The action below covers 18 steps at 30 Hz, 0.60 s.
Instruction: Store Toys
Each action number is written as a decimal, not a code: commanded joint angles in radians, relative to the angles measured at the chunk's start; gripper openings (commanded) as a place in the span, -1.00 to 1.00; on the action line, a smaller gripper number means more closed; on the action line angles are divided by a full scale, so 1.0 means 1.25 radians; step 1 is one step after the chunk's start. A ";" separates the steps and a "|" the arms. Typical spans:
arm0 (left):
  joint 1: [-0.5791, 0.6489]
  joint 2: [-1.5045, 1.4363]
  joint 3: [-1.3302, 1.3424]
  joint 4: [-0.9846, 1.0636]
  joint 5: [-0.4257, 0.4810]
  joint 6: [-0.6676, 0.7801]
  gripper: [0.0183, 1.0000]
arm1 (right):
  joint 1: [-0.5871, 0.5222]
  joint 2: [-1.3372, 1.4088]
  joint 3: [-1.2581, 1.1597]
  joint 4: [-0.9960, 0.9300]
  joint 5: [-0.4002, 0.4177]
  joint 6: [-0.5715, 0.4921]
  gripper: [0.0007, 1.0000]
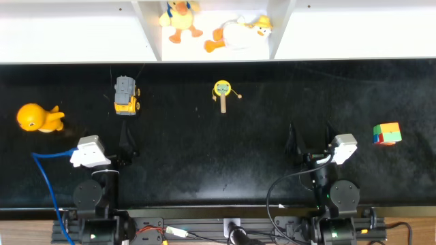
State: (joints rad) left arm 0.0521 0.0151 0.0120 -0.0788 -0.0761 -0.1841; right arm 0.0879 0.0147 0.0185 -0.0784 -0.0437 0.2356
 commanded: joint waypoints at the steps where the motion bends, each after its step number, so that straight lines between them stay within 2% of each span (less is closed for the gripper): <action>1: -0.002 -0.010 -0.003 0.002 -0.004 0.009 1.00 | 0.006 -0.009 -0.011 0.003 0.009 0.006 0.99; 15: -0.002 -0.010 -0.003 0.002 -0.004 0.009 1.00 | 0.006 -0.009 -0.011 0.003 0.009 0.006 0.99; 18: -0.002 -0.010 -0.003 0.019 -0.035 0.009 1.00 | 0.006 -0.009 -0.011 0.003 0.009 0.006 0.99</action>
State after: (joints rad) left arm 0.0521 0.0151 0.0116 -0.0715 -0.0822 -0.1841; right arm 0.0875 0.0147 0.0185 -0.0788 -0.0433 0.2363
